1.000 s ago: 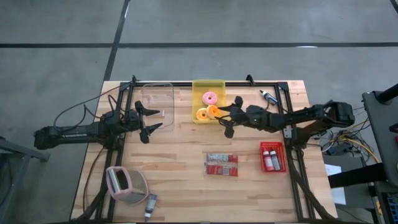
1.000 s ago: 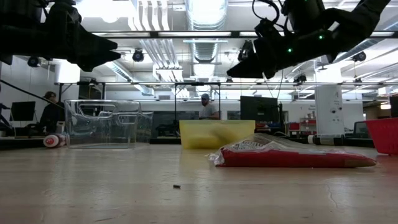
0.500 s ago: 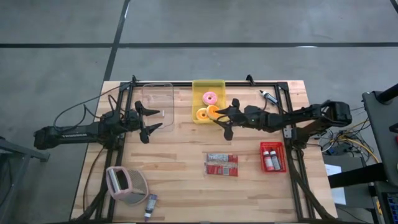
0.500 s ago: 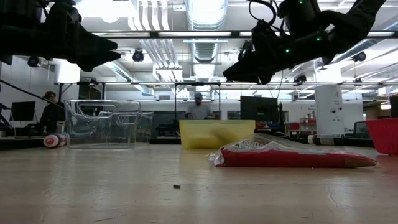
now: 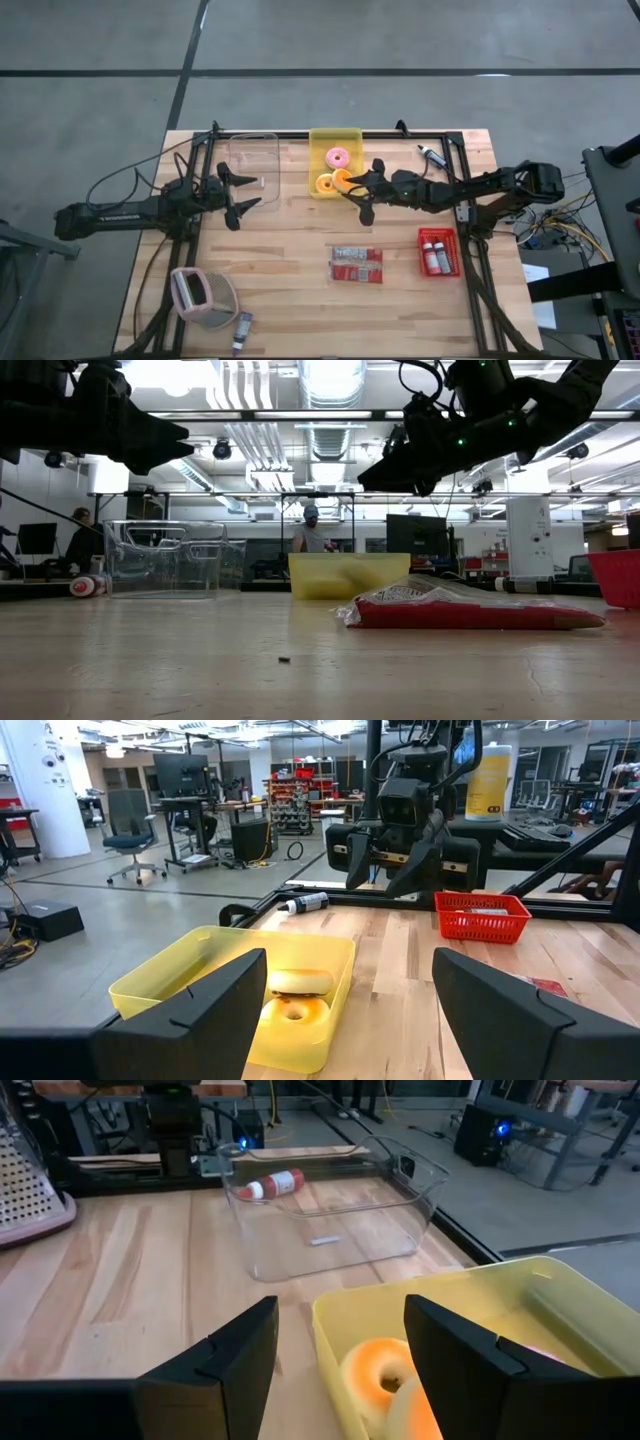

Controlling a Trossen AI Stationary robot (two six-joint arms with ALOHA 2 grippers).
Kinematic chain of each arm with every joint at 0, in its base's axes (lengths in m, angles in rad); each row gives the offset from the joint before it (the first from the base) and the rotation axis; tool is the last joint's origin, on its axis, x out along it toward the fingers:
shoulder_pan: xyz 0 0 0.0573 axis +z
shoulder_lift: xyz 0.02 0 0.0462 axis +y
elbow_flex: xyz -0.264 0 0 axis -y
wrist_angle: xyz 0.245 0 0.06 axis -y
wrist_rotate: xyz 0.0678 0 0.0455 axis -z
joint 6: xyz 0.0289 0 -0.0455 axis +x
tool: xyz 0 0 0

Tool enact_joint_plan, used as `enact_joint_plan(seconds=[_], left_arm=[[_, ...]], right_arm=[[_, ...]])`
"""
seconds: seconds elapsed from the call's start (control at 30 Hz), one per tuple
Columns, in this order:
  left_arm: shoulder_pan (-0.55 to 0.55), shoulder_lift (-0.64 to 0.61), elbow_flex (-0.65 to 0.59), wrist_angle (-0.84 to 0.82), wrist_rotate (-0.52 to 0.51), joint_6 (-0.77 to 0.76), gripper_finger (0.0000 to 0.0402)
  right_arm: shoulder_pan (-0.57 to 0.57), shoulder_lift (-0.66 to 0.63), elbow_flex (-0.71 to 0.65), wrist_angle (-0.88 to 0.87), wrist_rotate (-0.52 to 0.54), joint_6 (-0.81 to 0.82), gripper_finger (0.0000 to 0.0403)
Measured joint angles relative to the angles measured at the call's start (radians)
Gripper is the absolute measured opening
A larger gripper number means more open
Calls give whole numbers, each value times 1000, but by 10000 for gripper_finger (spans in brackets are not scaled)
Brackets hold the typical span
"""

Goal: Pick & Place Food Item
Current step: Put the red food coloring bottle into the red bin

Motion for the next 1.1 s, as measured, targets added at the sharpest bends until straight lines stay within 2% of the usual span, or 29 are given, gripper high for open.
enact_joint_plan(seconds=[0.13,0.27,0.43,0.57,0.8,0.93,1.1], left_arm=[[0,-1,0,-5,23,-52,289],[0,-5,0,21,24,-36,291],[0,-7,0,92,23,-128,289],[0,-4,40,32,-72,-170,291],[0,33,217,-247,-240,-372,290],[0,85,320,-405,-378,-576,289],[0,152,481,-795,-512,-855,289]], right_arm=[[0,0,0,0,0,0,215],[0,0,0,0,0,0,215],[0,0,0,0,0,0,215],[0,0,0,0,0,0,215],[0,0,0,0,0,0,215],[0,0,0,0,0,0,215],[0,0,0,0,0,0,215]])
